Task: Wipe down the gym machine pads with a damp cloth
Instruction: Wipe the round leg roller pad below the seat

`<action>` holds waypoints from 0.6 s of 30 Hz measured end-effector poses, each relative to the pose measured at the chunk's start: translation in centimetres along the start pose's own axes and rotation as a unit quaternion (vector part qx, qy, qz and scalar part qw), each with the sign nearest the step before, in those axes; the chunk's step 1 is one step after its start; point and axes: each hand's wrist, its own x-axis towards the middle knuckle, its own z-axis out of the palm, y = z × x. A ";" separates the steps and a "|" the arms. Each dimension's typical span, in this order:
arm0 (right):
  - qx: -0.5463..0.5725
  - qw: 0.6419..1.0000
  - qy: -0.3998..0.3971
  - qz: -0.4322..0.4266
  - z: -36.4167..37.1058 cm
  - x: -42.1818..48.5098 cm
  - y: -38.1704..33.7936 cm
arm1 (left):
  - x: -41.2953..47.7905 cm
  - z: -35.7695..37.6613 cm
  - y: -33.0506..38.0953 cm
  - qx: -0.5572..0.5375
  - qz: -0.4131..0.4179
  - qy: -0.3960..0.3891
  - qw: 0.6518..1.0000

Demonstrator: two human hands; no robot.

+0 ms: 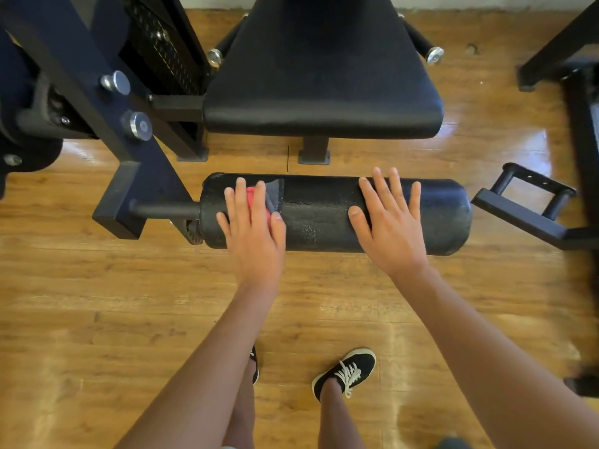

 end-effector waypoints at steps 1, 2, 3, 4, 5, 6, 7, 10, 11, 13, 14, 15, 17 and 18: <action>0.001 1.000 0.000 -0.001 0.0 0.0 0.0 | -0.1 0.2 0.3 0.000 0.004 -0.004 1.000; 0.001 1.000 -0.001 -0.001 0.0 0.0 0.1 | 0.0 0.3 0.3 0.004 0.004 -0.006 1.000; 0.001 1.000 -0.002 -0.002 0.0 0.1 0.1 | 0.2 0.2 0.0 0.011 0.005 -0.007 1.000; 0.000 1.000 -0.004 -0.004 0.0 0.1 0.2 | 0.4 0.0 -0.6 0.021 0.008 -0.008 1.000; -0.001 1.000 -0.005 -0.006 -0.1 0.1 0.2 | 0.5 -0.3 -1.2 0.027 0.004 -0.006 1.000; 0.000 1.000 -0.005 -0.008 -0.1 0.1 0.2 | 0.6 -0.6 -1.9 0.027 -0.009 0.000 1.000; 0.000 1.000 -0.005 -0.010 -0.2 0.1 0.2 | 0.8 -0.8 -2.4 0.024 -0.026 0.009 0.999; -0.002 1.000 -0.005 -0.016 -0.2 0.2 0.4 | 0.8 -0.7 -2.5 0.020 -0.059 0.029 0.998; -0.002 1.000 -0.008 -0.017 -0.3 0.2 0.5 | 0.7 -0.5 -2.1 0.016 -0.062 0.035 0.997; -0.006 1.000 -0.013 -0.018 -0.4 0.2 0.6 | 0.3 0.1 -1.0 -0.006 -0.052 0.038 0.998; -0.009 1.000 -0.014 -0.019 -0.4 0.2 0.7 | 0.0 0.4 -0.3 -0.016 -0.035 0.032 0.999; -0.010 1.000 -0.014 -0.021 -0.4 0.2 0.7 | -0.4 0.8 0.3 -0.021 -0.015 0.020 0.999; -0.011 1.000 -0.014 -0.025 -0.4 0.2 0.9 | -1.1 1.5 1.2 -0.013 0.023 -0.002 1.000; -0.013 0.999 -0.014 -0.026 -0.5 0.2 1.0 | -1.3 1.6 1.3 -0.006 0.034 -0.009 0.999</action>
